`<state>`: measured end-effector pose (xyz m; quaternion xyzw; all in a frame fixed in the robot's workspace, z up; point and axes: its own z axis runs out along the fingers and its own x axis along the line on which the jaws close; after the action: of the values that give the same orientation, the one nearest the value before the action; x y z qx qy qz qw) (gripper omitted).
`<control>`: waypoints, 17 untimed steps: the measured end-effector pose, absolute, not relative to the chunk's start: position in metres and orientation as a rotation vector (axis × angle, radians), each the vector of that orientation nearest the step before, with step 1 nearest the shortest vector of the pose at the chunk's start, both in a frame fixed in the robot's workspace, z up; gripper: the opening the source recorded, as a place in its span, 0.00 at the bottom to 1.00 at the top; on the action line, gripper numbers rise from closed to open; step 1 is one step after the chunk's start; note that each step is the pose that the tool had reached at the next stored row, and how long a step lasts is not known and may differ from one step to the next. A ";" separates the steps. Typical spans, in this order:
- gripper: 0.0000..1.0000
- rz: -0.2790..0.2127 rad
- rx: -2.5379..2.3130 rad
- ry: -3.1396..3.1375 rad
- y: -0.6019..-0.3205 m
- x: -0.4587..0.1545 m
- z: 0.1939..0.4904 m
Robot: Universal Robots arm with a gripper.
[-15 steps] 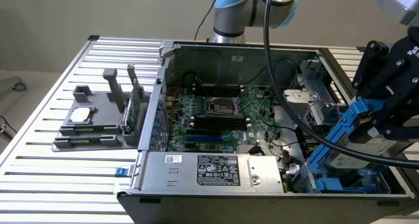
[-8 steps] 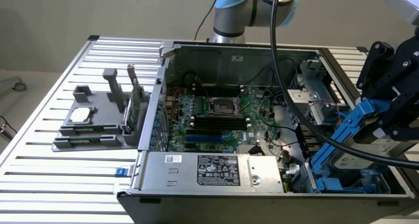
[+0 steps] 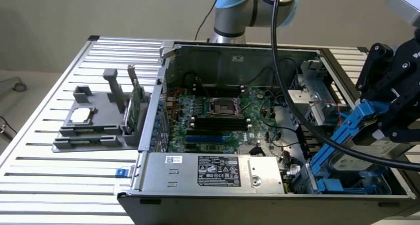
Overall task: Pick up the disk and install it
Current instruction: 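Insert the disk into the insertion slot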
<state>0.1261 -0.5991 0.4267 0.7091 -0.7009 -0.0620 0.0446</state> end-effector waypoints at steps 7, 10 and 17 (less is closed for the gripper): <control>0.33 -0.191 2.166 -2.141 -0.597 0.127 0.424; 0.33 -0.192 2.165 -2.140 -0.596 0.128 0.423; 0.33 -0.194 2.165 -2.138 -0.596 0.130 0.419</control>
<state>0.1303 -0.5960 0.4188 0.7093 -0.7005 -0.0635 0.0463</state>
